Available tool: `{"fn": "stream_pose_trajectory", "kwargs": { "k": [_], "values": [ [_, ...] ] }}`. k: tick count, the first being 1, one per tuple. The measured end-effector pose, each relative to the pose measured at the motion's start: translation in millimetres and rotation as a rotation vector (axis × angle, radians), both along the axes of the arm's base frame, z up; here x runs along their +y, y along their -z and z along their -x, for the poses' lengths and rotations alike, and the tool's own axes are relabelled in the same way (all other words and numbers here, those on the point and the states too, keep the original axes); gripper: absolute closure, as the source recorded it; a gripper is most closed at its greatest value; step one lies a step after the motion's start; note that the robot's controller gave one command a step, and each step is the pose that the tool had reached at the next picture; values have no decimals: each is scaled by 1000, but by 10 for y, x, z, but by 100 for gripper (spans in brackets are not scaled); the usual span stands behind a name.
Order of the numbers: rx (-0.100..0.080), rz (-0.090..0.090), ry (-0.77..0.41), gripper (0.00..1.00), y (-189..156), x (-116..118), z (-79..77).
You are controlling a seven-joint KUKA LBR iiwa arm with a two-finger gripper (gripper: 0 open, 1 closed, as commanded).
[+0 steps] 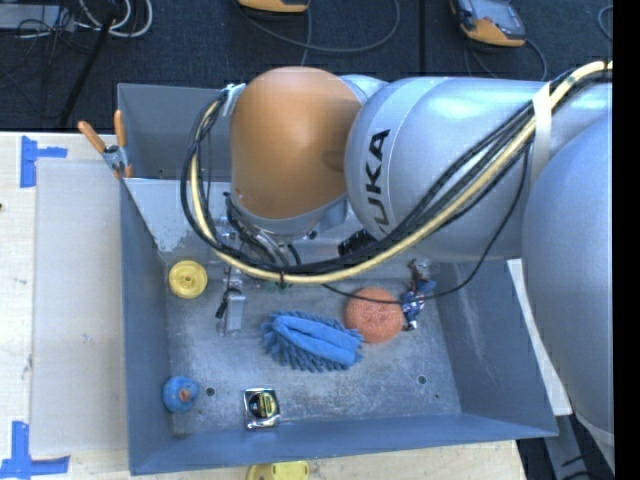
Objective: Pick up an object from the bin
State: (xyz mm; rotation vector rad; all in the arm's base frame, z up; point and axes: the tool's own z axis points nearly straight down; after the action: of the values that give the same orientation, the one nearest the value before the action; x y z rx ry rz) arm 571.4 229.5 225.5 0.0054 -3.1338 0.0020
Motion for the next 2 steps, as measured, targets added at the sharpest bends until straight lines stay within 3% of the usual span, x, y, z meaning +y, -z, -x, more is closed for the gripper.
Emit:
{"fn": "stream_pose_trajectory", "kwargs": {
  "k": [1, 2],
  "values": [
    [-8, -1, 5, 0, -53, -16, -17],
    [-14, -4, 14, 0, 583, 39, -222]
  ]
}}
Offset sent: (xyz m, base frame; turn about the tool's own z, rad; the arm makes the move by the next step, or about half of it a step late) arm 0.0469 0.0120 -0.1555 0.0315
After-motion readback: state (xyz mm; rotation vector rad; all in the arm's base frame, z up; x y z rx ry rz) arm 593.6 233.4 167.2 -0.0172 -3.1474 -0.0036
